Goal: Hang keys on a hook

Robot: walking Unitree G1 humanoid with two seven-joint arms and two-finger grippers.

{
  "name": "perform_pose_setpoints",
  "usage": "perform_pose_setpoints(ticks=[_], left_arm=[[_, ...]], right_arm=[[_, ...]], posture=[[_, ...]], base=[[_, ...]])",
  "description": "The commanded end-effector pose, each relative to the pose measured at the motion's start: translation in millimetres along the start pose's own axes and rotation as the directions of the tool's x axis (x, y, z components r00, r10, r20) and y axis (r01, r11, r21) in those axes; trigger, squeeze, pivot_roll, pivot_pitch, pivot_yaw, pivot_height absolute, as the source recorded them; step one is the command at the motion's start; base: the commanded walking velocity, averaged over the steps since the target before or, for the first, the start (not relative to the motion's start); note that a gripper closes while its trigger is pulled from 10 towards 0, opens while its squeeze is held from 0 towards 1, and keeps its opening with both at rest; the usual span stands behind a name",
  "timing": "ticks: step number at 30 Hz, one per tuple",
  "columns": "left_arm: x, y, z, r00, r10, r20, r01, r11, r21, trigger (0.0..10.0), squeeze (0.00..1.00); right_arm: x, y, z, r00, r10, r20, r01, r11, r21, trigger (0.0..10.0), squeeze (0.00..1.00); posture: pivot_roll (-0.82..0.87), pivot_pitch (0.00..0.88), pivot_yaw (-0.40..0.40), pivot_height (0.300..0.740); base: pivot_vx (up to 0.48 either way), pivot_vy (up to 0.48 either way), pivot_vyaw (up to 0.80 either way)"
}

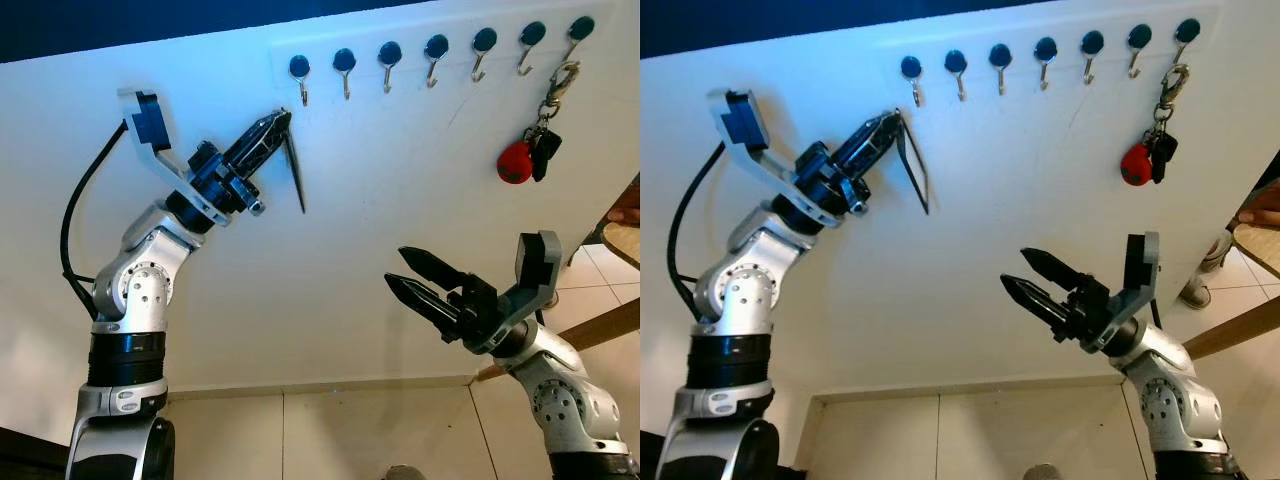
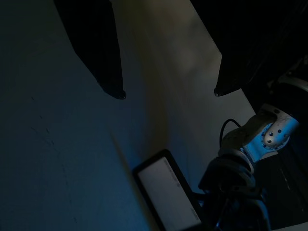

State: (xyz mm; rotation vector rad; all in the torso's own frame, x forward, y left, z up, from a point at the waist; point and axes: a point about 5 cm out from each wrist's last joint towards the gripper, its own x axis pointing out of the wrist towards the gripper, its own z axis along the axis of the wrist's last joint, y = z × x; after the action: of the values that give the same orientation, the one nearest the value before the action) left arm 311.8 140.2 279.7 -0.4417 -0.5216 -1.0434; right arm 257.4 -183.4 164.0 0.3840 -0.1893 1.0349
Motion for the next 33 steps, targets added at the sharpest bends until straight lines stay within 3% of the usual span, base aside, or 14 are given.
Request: perform_pose_setpoints(ticks=[1,14,19,23,24,25,28,33], left_arm=[[-3.2,2.8,7.0,1.000,0.015,-0.006,-0.015,0.998,0.054,10.0,0.00],[2.4,3.0,6.1,1.000,0.021,-0.020,-0.019,0.994,0.104,10.0,0.00],[-3.3,4.9,12.1,1.000,0.015,-0.021,-0.012,0.993,0.119,10.0,0.00],[-20.6,-11.0,21.7,0.985,-0.174,0.004,0.174,0.985,0.001,10.0,0.00],[-20.6,-11.0,21.7,0.985,-0.174,0.004,0.174,0.985,0.001,10.0,0.00],[-30.8,-22.0,33.5,0.959,-0.280,0.045,0.282,0.958,-0.046,10.0,0.00],[-31.6,-22.9,34.8,0.956,-0.288,0.050,0.291,0.956,-0.049,10.0,0.00],[-36.8,-38.0,39.0,0.912,-0.405,0.056,0.409,0.910,-0.068,10.0,0.00]], right_arm=[[3.2,2.6,3.3,1.000,0.013,0.009,-0.013,1.000,-0.001,10.0,0.00],[5.8,2.2,4.1,1.000,-0.001,0.006,0.001,1.000,-0.001,10.0,0.00],[5.6,1.7,0.5,1.000,-0.015,-0.010,0.015,1.000,0.000,10.0,0.00],[5.1,2.2,-1.6,1.000,-0.017,-0.019,0.017,1.000,0.003,10.0,0.00],[5.1,2.2,-1.6,1.000,-0.017,-0.019,0.017,1.000,0.003,10.0,0.00],[4.3,2.6,-1.5,1.000,-0.017,-0.026,0.017,1.000,0.004,10.0,0.00],[4.2,2.6,-1.4,1.000,-0.017,-0.026,0.017,1.000,0.004,10.0,0.00],[5.1,2.5,-1.1,1.000,-0.014,-0.028,0.014,1.000,0.006,10.0,0.00]], posture=[[-0.19,0.103,0.129,0.740],[-0.20,0.105,0.129,0.740],[-0.20,0.110,0.134,0.740],[-0.20,0.110,0.134,0.740],[-0.20,0.110,0.134,0.740],[-0.20,0.116,0.133,0.740],[-0.20,0.116,0.133,0.740],[-0.19,0.117,0.127,0.740]], base=[[0.000,0.000,0.00],[0.000,0.000,0.00],[0.000,0.000,0.00],[0.000,0.000,0.00],[0.000,0.000,0.00],[0.000,0.000,0.00],[0.000,0.000,0.00],[0.000,0.000,0.00]])
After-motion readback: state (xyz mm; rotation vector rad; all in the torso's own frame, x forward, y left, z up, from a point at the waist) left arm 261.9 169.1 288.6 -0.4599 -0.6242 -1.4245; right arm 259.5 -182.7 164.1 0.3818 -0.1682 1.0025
